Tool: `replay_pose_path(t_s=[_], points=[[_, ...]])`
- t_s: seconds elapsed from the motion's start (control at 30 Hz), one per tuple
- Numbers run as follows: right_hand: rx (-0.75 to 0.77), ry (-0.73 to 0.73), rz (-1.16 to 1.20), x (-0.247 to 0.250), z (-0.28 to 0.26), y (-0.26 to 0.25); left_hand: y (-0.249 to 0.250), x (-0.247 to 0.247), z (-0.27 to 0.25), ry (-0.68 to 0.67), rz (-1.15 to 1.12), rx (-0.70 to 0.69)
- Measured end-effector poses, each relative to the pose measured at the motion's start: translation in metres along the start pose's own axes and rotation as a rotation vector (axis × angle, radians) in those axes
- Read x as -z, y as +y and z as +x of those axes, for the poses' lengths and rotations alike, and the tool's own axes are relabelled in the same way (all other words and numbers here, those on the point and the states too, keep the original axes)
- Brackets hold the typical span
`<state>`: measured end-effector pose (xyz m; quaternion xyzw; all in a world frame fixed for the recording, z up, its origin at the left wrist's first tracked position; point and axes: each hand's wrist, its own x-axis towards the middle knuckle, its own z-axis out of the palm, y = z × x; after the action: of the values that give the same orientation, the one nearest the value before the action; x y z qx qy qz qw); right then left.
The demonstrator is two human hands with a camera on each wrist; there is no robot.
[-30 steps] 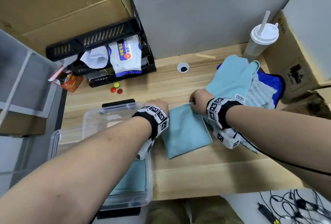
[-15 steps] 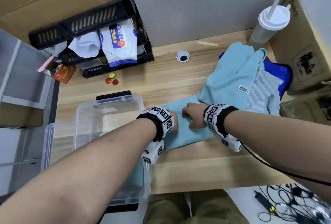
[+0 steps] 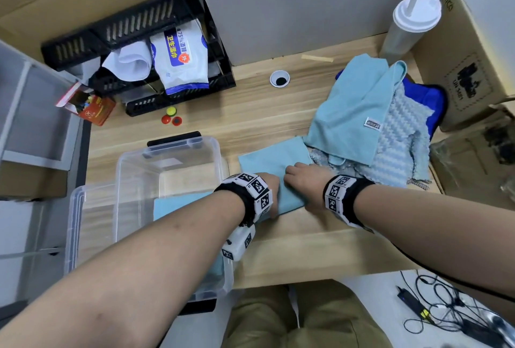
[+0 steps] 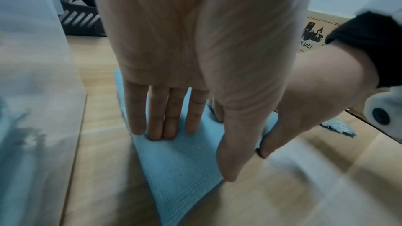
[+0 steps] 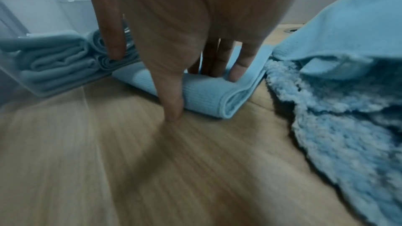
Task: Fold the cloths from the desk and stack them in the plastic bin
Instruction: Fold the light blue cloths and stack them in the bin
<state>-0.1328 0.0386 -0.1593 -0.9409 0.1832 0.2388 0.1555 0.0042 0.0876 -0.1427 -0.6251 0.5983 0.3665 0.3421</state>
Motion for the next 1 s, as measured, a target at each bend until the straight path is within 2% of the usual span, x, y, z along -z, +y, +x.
replay_pose_path(t_s=[0.17,0.27,0.43,0.5,0.6,0.73,0.83,0.9,1.0], points=[[-0.053,0.092,0.198,0.002,-0.002,0.001,-0.004,0.002,0.001,-0.018,-0.135,-0.023],[-0.166,0.051,0.340,0.013,0.001,0.006,-0.002,-0.002,0.000,0.038,-0.140,0.007],[-0.216,-0.030,0.436,0.010,0.000,0.018,-0.008,-0.002,0.005,0.117,-0.151,0.029],[-0.264,-0.026,0.481,0.006,0.001,0.023,-0.011,0.001,0.007,0.124,-0.210,0.039],[-0.314,-0.006,0.511,-0.001,0.003,0.028,-0.017,0.004,0.016,0.219,-0.199,0.068],[-0.288,0.138,0.435,-0.007,0.007,0.030,-0.021,0.007,0.026,0.252,-0.160,0.120],[-0.241,0.241,0.227,-0.010,0.010,0.032,-0.022,0.011,0.028,0.255,-0.187,0.159],[-0.227,0.263,0.063,-0.010,0.009,0.032,-0.023,0.017,0.031,0.261,-0.196,0.175],[-0.247,0.235,0.028,-0.007,0.009,0.028,-0.024,0.024,0.033,0.252,-0.219,0.181]])
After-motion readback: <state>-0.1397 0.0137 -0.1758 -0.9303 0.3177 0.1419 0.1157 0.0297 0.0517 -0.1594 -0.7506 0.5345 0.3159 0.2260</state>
